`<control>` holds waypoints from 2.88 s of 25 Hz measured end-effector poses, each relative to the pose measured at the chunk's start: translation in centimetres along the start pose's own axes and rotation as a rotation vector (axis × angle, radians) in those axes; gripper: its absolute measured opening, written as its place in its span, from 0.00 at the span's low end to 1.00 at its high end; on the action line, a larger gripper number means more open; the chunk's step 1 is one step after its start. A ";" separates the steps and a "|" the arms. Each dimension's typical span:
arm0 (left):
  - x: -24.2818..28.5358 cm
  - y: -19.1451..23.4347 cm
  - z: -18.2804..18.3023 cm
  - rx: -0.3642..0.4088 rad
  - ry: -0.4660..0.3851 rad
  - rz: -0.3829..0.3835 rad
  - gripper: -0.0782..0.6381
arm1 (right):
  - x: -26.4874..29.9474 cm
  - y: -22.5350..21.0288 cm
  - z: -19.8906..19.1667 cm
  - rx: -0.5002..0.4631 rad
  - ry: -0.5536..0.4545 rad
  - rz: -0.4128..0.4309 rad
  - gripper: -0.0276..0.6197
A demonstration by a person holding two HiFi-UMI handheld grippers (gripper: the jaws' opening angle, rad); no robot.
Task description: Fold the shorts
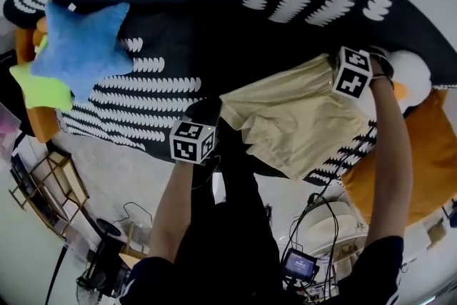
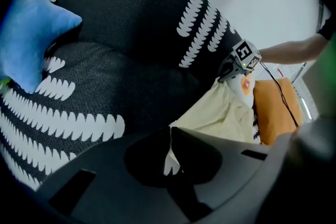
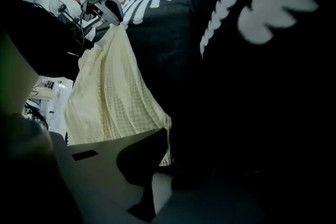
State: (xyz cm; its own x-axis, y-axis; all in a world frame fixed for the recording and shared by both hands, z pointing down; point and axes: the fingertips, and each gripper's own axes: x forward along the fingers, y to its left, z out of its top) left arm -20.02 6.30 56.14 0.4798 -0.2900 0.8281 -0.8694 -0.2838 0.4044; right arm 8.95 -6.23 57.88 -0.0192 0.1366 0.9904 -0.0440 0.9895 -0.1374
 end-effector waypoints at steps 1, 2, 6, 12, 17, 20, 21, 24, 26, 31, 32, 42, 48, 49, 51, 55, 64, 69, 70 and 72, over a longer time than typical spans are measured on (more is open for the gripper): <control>-0.4 0.5 0.7 -0.011 -0.031 0.011 0.13 | -1.1 -0.5 0.6 0.013 -0.048 -0.029 0.08; -1.0 1.2 1.6 -0.025 -0.068 0.022 0.13 | -2.3 -1.1 1.3 0.023 -0.091 -0.064 0.08; -4.1 4.3 5.4 -0.021 -0.191 0.067 0.13 | -5.9 -2.8 3.5 0.049 -0.172 -0.153 0.08; -4.3 4.9 10.4 0.117 -0.218 0.057 0.13 | -9.0 -4.9 3.0 0.110 -0.260 -0.339 0.08; -5.4 1.2 10.6 0.095 -0.209 -0.164 0.13 | -11.3 -2.5 2.2 0.114 -0.278 -0.295 0.08; -7.2 -2.1 8.6 0.057 -0.193 -0.320 0.13 | -13.8 0.3 1.3 0.087 -0.298 -0.281 0.08; -7.7 -3.2 7.6 0.059 -0.179 -0.354 0.13 | -14.5 1.3 0.9 0.078 -0.298 -0.280 0.08; -9.2 -5.6 5.1 0.078 -0.139 -0.425 0.13 | -15.8 4.0 -0.2 0.064 -0.289 -0.277 0.08; -10.2 -7.3 3.6 0.093 -0.118 -0.469 0.13 | -15.7 5.9 -1.4 0.037 -0.239 -0.281 0.08; -12.8 -12.6 -0.9 0.273 -0.052 -0.562 0.13 | -15.3 10.0 -4.2 -0.039 -0.088 -0.359 0.08; -13.0 -13.6 -1.9 0.330 -0.040 -0.572 0.13 | -15.0 10.7 -4.7 -0.055 -0.060 -0.378 0.08; -10.3 -23.2 -11.4 0.447 0.076 -0.405 0.13 | -10.0 16.8 -9.0 -0.525 -0.121 -0.423 0.08; -5.2 -27.9 -18.6 0.311 0.113 -0.256 0.13 | -4.7 17.2 -12.0 -0.875 -0.146 -0.420 0.08; -4.3 -28.7 -19.4 0.290 0.114 -0.240 0.13 | -4.1 17.0 -12.5 -0.902 -0.141 -0.418 0.08; -2.5 -30.1 -21.1 0.284 0.132 -0.210 0.13 | -2.7 17.0 -13.1 -0.963 -0.142 -0.425 0.08; 1.3 -31.5 -24.1 0.269 0.199 -0.183 0.13 | 1.0 18.1 -14.3 -0.981 -0.115 -0.397 0.10; 5.9 -31.2 -29.5 0.183 0.359 -0.171 0.23 | 5.3 21.1 -16.1 -0.649 -0.046 -0.262 0.39; 6.0 -33.0 -30.8 0.076 0.407 -0.188 0.65 | 3.4 22.0 -13.5 -0.205 -0.204 -0.212 0.65; 5.7 -33.1 -30.5 0.040 0.385 -0.175 0.66 | 2.5 22.0 -13.1 -0.102 -0.251 -0.217 0.69; 4.5 -33.1 -29.7 -0.017 0.351 -0.157 0.66 | 0.4 22.1 -12.4 0.120 -0.349 -0.234 0.72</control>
State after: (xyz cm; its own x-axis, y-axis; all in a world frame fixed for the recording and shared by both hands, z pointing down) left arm 7.39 41.55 58.03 0.5404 0.0871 0.8369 -0.7917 -0.2841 0.5408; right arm 20.39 16.24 55.39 -0.3304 -0.1345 0.9342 -0.2025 0.9769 0.0691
